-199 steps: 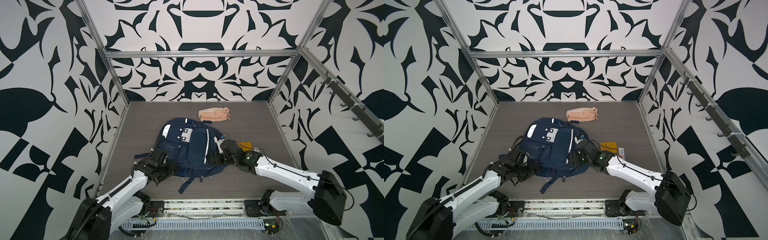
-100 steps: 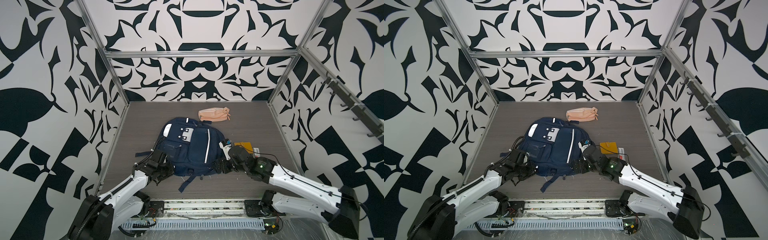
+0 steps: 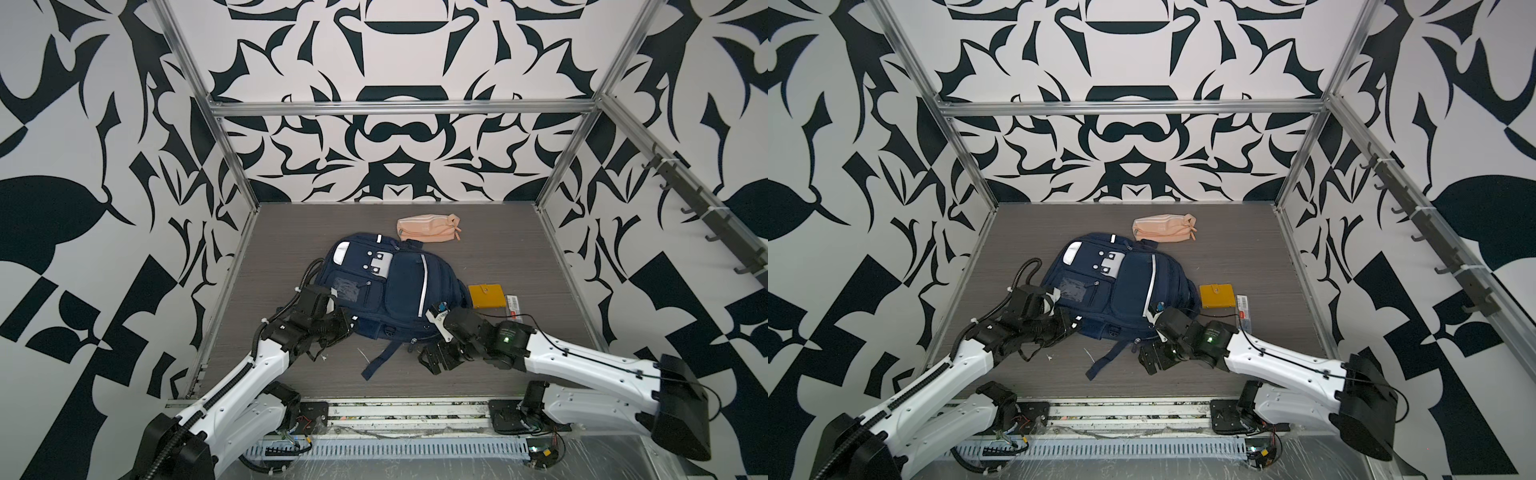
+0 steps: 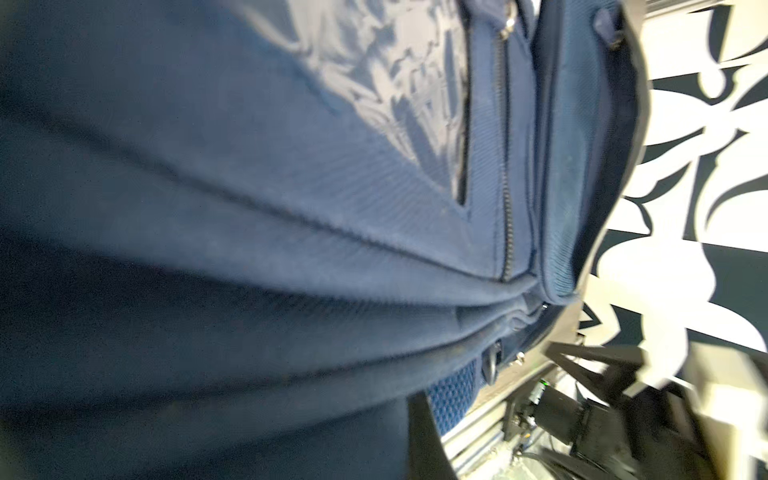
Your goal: Pack the student bag
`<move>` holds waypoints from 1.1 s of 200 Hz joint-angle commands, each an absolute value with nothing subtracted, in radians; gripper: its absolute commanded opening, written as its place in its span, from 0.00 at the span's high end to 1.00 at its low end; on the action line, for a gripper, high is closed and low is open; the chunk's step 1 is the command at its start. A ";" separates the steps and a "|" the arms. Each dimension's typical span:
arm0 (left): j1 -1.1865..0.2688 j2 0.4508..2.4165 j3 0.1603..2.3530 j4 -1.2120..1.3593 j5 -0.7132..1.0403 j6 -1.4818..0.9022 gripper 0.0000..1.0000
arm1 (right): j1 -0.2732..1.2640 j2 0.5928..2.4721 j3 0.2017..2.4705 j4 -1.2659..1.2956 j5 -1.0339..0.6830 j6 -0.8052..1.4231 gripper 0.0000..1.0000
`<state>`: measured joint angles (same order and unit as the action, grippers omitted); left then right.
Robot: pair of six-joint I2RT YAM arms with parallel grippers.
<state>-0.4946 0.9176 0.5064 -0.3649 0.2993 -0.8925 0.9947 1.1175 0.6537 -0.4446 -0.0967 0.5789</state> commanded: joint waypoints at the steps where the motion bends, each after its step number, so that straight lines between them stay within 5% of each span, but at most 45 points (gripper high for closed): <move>1: -0.506 0.905 0.559 -0.263 0.364 -0.913 1.00 | 0.997 1.158 0.654 -0.288 -0.097 0.617 0.06; 79: -0.520 0.971 0.621 -0.199 0.432 -0.935 1.00 | 0.994 1.218 0.617 -0.122 -0.083 0.642 0.24; 220: -0.559 0.958 0.628 -0.192 0.418 -0.945 1.00 | 0.957 1.176 0.641 -0.217 0.058 0.657 0.95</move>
